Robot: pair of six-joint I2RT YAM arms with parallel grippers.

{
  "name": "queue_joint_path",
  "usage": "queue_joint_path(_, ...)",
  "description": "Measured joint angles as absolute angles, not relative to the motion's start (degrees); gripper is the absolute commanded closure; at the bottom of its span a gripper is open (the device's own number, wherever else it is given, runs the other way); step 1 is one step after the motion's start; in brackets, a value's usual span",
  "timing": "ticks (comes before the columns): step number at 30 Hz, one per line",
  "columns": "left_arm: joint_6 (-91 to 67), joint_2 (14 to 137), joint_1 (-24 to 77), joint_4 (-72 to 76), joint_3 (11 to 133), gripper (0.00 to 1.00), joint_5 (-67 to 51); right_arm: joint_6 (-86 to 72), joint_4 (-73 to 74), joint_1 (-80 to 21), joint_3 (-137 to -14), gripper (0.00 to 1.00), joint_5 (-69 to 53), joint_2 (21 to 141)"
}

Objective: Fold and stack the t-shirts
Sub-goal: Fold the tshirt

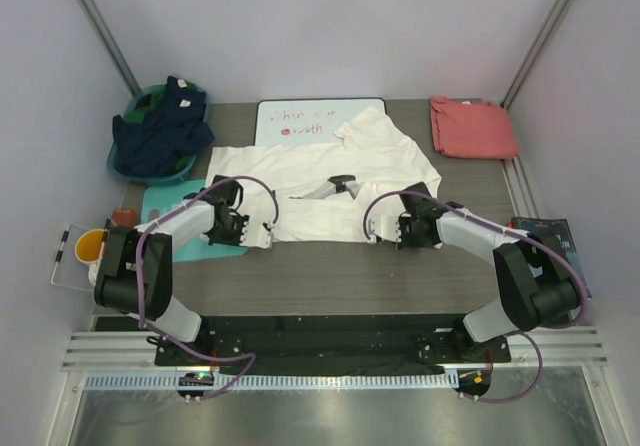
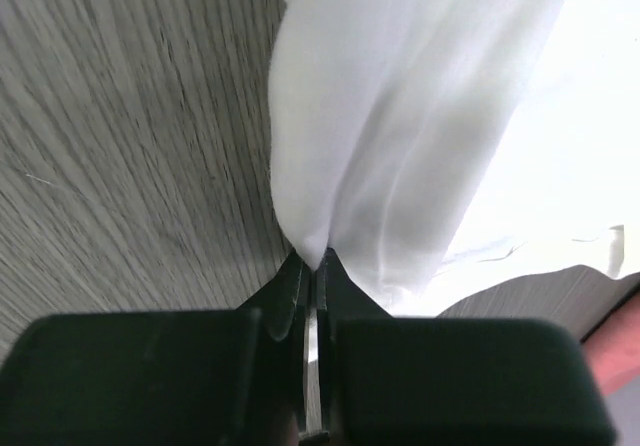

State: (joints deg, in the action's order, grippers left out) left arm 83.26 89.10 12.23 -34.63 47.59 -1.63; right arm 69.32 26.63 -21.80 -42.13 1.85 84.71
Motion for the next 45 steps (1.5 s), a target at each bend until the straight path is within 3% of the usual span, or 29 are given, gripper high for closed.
queue_joint_path(5, 86.19, 87.39, 11.64, -41.95, 47.68, 1.0, -3.36, 70.67, 29.71, -21.69, -41.74, 0.99, 1.74, 82.74)
queue_joint_path(17, 92.95, 80.18, 11.51, -59.33, 47.66, 0.99, -6.59, 79.29, 47.7, -21.63, -38.28, 0.98, -0.69, 65.65)
queue_joint_path(19, 93.97, 79.37, 11.68, -62.13, 47.64, 0.92, -7.31, 80.49, 50.19, -21.63, -36.97, 0.95, -1.72, 64.07)
queue_joint_path(20, 94.61, 78.87, 11.97, -63.64, 47.51, 0.69, -7.66, 81.1, 51.11, -21.63, -36.27, 0.81, -2.22, 63.44)
queue_joint_path(22, 95.53, 77.73, 12.47, -66.13, 47.03, 0.44, -7.99, 82.17, 53.01, -21.63, -34.94, 0.53, -2.9, 62.04)
queue_joint_path(23, 95.81, 77.01, 12.62, -67.64, 46.78, 0.3, -7.77, 82.7, 54.13, -21.63, -34.46, 0.49, -2.72, 61.36)
queue_joint_path(24, 96.2, 76.2, 12.62, -69.04, 46.54, 0.25, -7.7, 83.05, 55.29, -21.61, -34.11, 0.45, -2.57, 60.8)
queue_joint_path(28, 96.36, 72.95, 12.64, -72.84, 46.48, 0.19, -7.42, 84.07, 58.46, -21.52, -34.13, 0.34, -2.28, 59.86)
queue_joint_path(34, 90.61, 72.49, 10.0, -72.51, 55.13, 0.13, -6.87, 75.33, 59.9, -21.3, -46.48, 0.33, -7.14, 65.58)
queue_joint_path(35, 88.75, 73.73, 8.88, -71.48, 58.76, 0.09, -7.4, 72.18, 59.42, -21.04, -50.37, 0.33, -8.64, 68.27)
queue_joint_path(39, 82.04, 80.44, 5.63, -62.72, 69.23, 0.07, -8.95, 60.62, 53.8, -18.33, -65.28, 0.34, -14.0, 80.4)
queue_joint_path(45, 75.59, 98.8, 3.29, -48.58, 74.08, 0.03, -6.5, 46.41, 43.11, -12.82, -83.55, 0.34, -16.1, 101.21)
